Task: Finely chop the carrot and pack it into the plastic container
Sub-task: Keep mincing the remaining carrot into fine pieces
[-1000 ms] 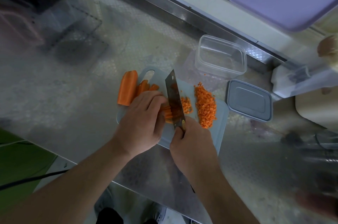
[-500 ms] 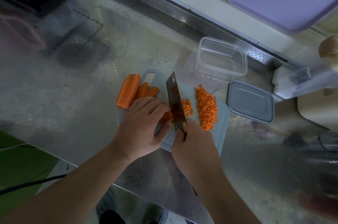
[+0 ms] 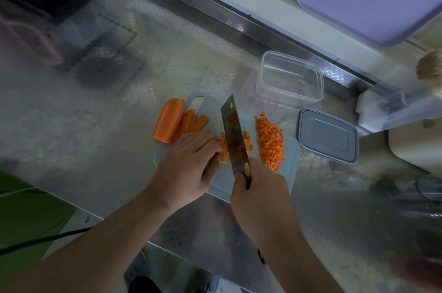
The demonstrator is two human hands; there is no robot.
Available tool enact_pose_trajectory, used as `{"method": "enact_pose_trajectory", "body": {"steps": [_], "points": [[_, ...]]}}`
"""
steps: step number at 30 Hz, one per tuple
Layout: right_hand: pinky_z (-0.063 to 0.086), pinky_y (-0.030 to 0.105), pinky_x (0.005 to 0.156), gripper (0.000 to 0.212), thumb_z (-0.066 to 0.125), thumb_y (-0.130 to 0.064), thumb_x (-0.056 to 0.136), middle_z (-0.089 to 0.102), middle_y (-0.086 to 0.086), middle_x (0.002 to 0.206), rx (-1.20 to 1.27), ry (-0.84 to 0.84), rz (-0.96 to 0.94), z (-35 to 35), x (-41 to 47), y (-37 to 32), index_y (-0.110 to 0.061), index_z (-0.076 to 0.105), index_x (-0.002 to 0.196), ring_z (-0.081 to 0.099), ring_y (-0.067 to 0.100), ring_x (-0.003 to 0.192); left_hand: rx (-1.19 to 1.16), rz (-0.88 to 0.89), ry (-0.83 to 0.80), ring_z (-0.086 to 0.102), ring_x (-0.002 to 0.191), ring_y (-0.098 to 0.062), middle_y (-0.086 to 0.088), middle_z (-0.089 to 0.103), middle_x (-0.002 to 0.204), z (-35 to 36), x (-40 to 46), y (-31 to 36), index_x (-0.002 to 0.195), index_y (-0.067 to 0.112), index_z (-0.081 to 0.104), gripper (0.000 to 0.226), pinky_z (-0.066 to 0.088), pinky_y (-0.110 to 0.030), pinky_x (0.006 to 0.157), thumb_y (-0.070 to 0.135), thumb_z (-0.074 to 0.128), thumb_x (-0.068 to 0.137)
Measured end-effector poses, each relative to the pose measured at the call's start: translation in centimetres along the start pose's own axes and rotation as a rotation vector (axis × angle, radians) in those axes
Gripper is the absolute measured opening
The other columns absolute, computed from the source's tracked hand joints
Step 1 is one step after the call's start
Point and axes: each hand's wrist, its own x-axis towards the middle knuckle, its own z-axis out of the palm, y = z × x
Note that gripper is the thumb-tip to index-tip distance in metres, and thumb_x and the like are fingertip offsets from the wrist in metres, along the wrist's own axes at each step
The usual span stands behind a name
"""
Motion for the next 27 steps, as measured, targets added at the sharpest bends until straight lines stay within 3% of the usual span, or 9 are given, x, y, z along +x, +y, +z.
{"method": "enact_pose_trajectory", "body": {"steps": [11, 16, 23, 27], "points": [[0.042, 0.032, 0.054, 0.022, 0.044, -0.028, 0.100, 0.055, -0.002, 0.075, -0.036, -0.062, 0.034, 0.2, -1.0, -0.7, -0.024, 0.046, 0.078, 0.056, 0.017, 0.067, -0.036, -0.006, 0.006, 0.061, 0.092, -0.020, -0.001, 0.063, 0.094, -0.1, 0.1, 0.0, 0.091, 0.009, 0.068, 0.006, 0.051, -0.036, 0.089, 0.007, 0.071, 0.095], [0.043, 0.030, 0.061, 0.011, 0.044, -0.024, 0.095, 0.055, -0.006, 0.082, -0.099, -0.119, 0.080, 0.7, -0.8, -1.7, -0.027, 0.046, 0.085, 0.058, 0.016, 0.076, -0.043, -0.017, 0.023, 0.059, 0.087, -0.022, -0.003, 0.062, 0.090, 0.1, 0.2, 0.0, 0.087, 0.009, 0.068, 0.008, 0.050, -0.038, 0.085, 0.005, 0.071, 0.094], [0.047, 0.038, 0.061, 0.018, 0.041, -0.027, 0.099, 0.054, -0.002, 0.074, -0.037, -0.019, 0.050, 2.1, -0.6, -1.4, -0.025, 0.042, 0.082, 0.057, 0.021, 0.070, -0.069, -0.029, 0.015, 0.059, 0.088, -0.020, -0.001, 0.062, 0.090, -0.3, 0.2, 0.0, 0.088, 0.011, 0.068, 0.009, 0.050, -0.036, 0.086, 0.006, 0.072, 0.093], [0.039, 0.034, 0.056, 0.023, 0.041, -0.028, 0.101, 0.053, -0.001, 0.071, 0.005, 0.014, 0.044, 1.4, -0.9, -1.1, -0.024, 0.042, 0.078, 0.055, 0.020, 0.065, -0.081, -0.032, 0.014, 0.061, 0.090, -0.020, -0.001, 0.063, 0.092, -0.3, 0.2, 0.0, 0.089, 0.010, 0.068, 0.008, 0.051, -0.036, 0.087, 0.006, 0.072, 0.094]]}}
